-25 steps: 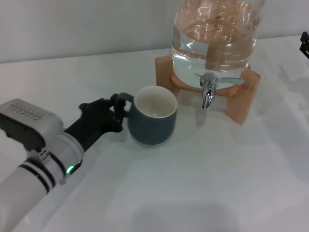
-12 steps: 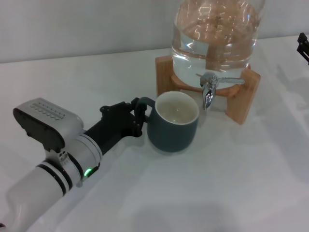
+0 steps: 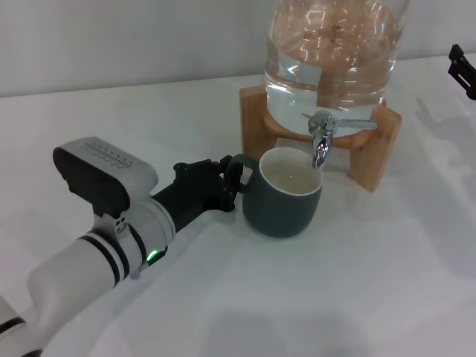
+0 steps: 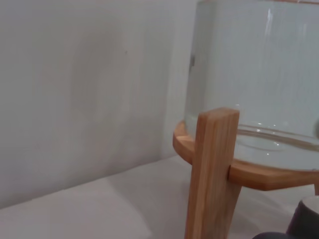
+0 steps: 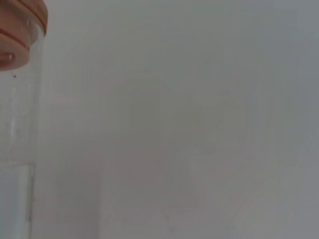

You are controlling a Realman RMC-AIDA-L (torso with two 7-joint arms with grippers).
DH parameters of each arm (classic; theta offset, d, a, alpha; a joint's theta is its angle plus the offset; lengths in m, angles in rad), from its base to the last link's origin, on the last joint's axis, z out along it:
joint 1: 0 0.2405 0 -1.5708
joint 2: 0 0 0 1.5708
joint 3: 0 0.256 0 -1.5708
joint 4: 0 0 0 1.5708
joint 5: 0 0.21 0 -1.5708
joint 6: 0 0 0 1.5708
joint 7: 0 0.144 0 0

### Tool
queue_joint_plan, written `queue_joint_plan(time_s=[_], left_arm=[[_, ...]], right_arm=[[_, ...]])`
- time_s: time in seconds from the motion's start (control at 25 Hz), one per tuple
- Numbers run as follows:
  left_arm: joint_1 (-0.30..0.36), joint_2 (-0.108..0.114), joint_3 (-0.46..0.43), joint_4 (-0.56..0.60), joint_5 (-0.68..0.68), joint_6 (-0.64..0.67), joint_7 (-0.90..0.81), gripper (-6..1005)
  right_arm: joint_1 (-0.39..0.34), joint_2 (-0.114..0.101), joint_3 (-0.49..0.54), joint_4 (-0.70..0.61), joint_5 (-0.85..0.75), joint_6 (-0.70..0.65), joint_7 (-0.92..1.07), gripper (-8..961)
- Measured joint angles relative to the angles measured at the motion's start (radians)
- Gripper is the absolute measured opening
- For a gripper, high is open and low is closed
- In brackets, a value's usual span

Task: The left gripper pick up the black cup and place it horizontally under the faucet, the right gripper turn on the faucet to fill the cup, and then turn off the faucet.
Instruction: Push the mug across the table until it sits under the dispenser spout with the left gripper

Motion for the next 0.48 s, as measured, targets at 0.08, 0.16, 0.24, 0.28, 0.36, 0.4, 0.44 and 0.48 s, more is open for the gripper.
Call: queue_joint_plan(time_s=[0.08, 0.16, 0.24, 0.28, 0.36, 0.4, 0.44, 0.48], left_arm=[[-0.013, 0.0, 0.001, 0.0, 0.003, -0.001, 0.001, 137], [-0.026, 0.0, 0.003, 0.0, 0.006, -0.001, 0.0, 137], [-0.034, 0.0, 0.007, 0.001, 0.01, -0.002, -0.001, 137], [-0.036, -0.001, 0.011, 0.003, 0.011, -0.002, 0.0, 137], [-0.042, -0.001, 0.022, 0.005, 0.013, -0.002, 0.004, 137], [-0.048, -0.001, 0.031, 0.005, 0.013, -0.003, 0.006, 137], [-0.053, -0.002, 0.041, 0.004, 0.014, -0.005, 0.007, 137], [-0.059, -0.002, 0.049, 0.002, 0.014, -0.01, 0.008, 137]], right_arm=[[0.0, 0.0, 0.0, 0.0, 0.0, 0.0, -0.001, 827], [0.0, 0.0, -0.001, 0.0, 0.0, 0.001, -0.001, 827], [0.0, 0.0, -0.001, -0.001, 0.0, 0.002, -0.001, 827], [0.0, 0.0, -0.001, -0.001, 0.0, 0.002, -0.001, 827], [0.0, 0.0, -0.001, -0.001, 0.0, 0.002, -0.001, 827], [0.0, 0.0, -0.001, -0.001, 0.0, 0.002, -0.001, 827], [0.0, 0.0, -0.001, -0.001, 0.0, 0.002, -0.001, 827], [0.0, 0.0, -0.001, -0.001, 0.0, 0.002, -0.001, 827]])
